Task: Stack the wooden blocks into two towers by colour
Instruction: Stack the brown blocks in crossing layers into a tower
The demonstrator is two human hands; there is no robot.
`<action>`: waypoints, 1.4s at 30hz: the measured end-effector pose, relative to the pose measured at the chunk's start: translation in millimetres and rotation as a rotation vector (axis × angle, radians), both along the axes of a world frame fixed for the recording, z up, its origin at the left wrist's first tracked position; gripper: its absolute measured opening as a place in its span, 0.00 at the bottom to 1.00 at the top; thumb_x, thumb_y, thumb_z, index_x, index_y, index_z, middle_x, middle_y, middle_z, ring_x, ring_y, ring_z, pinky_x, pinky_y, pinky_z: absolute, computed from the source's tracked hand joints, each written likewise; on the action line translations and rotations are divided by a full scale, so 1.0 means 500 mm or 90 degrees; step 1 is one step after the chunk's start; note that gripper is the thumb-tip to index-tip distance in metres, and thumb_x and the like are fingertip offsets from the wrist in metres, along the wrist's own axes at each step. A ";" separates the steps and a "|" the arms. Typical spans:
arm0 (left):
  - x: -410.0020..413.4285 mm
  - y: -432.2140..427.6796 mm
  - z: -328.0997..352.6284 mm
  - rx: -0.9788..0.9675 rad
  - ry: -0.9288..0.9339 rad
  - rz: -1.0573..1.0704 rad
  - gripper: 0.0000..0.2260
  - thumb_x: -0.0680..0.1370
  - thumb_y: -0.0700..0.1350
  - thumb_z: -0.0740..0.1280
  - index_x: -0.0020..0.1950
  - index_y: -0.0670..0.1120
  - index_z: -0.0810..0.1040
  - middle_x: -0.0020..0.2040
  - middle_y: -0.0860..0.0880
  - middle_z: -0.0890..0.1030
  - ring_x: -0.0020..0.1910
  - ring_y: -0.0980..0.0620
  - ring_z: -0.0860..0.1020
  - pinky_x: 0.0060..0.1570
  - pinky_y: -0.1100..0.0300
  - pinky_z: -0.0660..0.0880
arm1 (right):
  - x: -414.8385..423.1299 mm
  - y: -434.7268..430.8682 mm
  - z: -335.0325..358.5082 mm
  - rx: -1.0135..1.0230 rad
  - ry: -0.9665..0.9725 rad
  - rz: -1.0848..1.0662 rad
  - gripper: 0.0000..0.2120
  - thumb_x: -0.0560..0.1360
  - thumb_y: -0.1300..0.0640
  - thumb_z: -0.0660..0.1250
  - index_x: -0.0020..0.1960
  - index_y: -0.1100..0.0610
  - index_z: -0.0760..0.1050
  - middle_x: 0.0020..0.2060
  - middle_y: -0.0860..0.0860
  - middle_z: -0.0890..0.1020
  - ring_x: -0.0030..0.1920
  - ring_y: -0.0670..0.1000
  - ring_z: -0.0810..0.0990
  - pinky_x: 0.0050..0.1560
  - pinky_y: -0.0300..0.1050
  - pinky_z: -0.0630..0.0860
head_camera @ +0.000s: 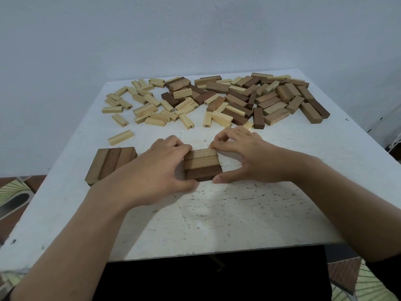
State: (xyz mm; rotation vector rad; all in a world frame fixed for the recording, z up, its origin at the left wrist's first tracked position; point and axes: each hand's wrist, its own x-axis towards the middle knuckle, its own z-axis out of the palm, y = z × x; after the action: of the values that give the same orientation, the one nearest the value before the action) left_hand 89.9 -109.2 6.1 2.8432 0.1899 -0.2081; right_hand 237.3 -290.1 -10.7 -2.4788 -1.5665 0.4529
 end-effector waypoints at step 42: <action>-0.007 0.011 -0.001 -0.029 -0.020 0.015 0.32 0.75 0.65 0.70 0.75 0.54 0.68 0.63 0.59 0.69 0.58 0.61 0.69 0.47 0.74 0.64 | -0.003 -0.005 -0.012 0.029 -0.011 0.010 0.39 0.73 0.30 0.63 0.80 0.43 0.58 0.71 0.41 0.62 0.71 0.45 0.55 0.71 0.54 0.61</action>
State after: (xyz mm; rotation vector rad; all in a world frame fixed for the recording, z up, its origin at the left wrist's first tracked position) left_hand 86.6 -103.5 5.6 2.7956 0.2083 -0.1610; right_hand 235.6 -292.6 -16.5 -2.4447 -1.5861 0.3933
